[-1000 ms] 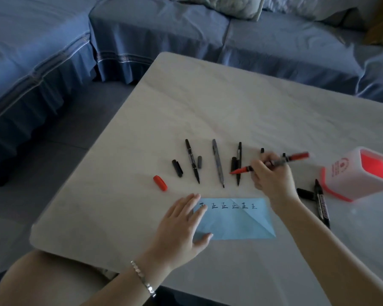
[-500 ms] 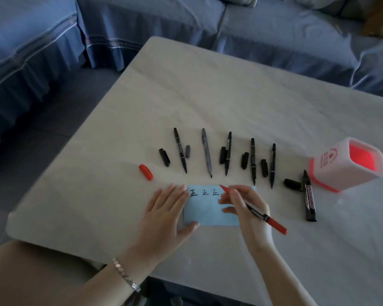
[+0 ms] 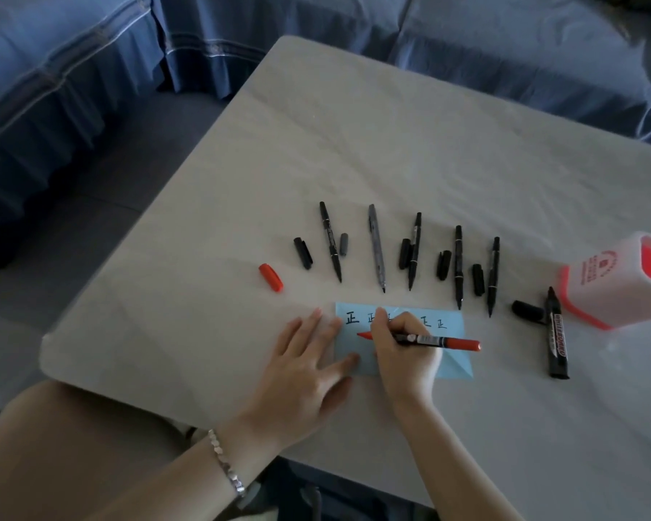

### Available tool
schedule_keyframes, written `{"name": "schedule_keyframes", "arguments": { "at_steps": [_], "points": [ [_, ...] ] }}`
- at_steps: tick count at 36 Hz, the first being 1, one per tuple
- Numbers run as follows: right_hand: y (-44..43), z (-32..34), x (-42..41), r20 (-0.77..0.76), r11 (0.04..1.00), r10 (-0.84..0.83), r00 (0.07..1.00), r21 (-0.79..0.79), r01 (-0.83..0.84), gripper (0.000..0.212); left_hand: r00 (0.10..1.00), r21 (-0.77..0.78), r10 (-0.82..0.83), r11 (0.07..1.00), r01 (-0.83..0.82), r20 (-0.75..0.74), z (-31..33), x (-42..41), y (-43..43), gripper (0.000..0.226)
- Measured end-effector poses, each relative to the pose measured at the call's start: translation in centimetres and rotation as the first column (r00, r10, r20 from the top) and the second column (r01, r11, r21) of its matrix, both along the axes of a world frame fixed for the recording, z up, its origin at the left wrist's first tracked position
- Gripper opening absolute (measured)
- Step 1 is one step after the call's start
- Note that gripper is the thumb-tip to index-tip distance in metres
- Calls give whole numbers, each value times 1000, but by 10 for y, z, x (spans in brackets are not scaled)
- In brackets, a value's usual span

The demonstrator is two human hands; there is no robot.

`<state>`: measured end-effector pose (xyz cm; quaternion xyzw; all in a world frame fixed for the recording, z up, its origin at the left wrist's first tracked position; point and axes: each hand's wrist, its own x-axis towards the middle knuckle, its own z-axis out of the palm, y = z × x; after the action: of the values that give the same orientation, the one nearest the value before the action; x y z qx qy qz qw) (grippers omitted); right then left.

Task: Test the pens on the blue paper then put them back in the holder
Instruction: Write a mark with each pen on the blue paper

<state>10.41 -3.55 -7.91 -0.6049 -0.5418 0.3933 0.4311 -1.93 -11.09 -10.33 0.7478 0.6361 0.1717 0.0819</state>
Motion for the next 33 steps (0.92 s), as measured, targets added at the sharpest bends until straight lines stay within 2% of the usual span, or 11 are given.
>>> {"name": "schedule_keyframes", "arguments": {
  "at_steps": [4, 10, 16, 21, 33],
  "points": [
    [-1, 1, -2, 7, 1000, 18, 1000, -11, -18, 36, 1000, 20, 0, 1000, 0, 2, 1, 1, 0, 32],
    [-3, 2, -1, 22, 996, 73, 997, -44, -72, 34, 1000, 28, -1, 1000, 0, 27, 0, 2, 0, 27],
    [-3, 2, -2, 73, 997, 80, 994, -22, -79, 35, 1000, 32, 6, 999, -7, 26, 1, 2, 0, 27],
    [-3, 3, -3, 64, 1000, 30, 997, 7, -31, 34, 1000, 48, 4, 999, -6, 28, 1, 2, 1, 28],
    [-2, -2, -1, 98, 998, 41, 994, 49, -46, 34, 999, 42, 13, 999, -15, 39, 3, 3, 1, 30]
  ]
}}
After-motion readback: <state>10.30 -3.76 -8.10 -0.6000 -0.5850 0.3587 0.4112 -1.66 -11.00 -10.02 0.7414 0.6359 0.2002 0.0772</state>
